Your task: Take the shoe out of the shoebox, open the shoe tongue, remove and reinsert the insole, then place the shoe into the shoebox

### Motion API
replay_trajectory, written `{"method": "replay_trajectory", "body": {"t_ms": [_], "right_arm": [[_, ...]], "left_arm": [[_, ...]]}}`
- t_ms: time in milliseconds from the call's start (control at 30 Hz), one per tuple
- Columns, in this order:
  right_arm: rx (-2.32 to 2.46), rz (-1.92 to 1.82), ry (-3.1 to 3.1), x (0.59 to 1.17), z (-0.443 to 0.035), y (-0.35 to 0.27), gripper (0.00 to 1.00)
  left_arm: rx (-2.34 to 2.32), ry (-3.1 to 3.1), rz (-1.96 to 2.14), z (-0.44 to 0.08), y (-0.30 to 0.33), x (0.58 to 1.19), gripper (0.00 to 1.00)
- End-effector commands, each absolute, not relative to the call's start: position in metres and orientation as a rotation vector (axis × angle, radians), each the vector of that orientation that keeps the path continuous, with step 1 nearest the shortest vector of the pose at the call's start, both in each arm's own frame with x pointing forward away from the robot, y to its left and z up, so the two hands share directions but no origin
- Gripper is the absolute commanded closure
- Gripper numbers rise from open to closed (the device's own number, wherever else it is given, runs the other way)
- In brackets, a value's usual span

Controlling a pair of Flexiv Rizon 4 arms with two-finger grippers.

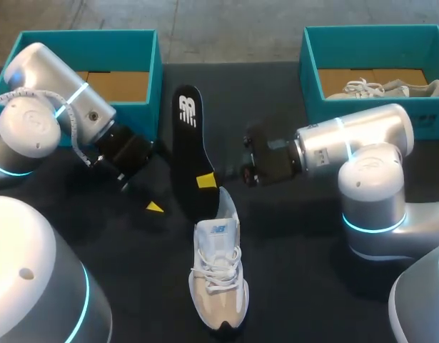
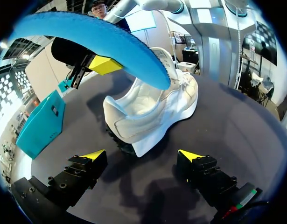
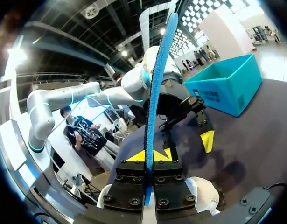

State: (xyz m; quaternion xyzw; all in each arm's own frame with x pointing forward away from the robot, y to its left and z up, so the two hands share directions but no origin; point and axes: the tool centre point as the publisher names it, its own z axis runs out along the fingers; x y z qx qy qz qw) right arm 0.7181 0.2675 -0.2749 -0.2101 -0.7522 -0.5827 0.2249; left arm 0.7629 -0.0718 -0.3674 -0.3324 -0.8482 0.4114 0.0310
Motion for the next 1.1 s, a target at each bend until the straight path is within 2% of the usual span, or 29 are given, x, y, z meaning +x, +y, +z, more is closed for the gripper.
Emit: {"method": "replay_trajectory", "body": {"t_ms": [33,1100], "right_arm": [[-0.592,-1.620,-2.067,0.715,-0.281,0.273,1.00],[-0.640,-1.627,-2.039,0.707,-0.291,0.266,1.00]], "left_arm": [[-1.025,-2.612,1.265,-0.369,-0.073,0.764,0.00],[-1.025,-2.612,1.265,-0.369,-0.073,0.764,0.00]]}}
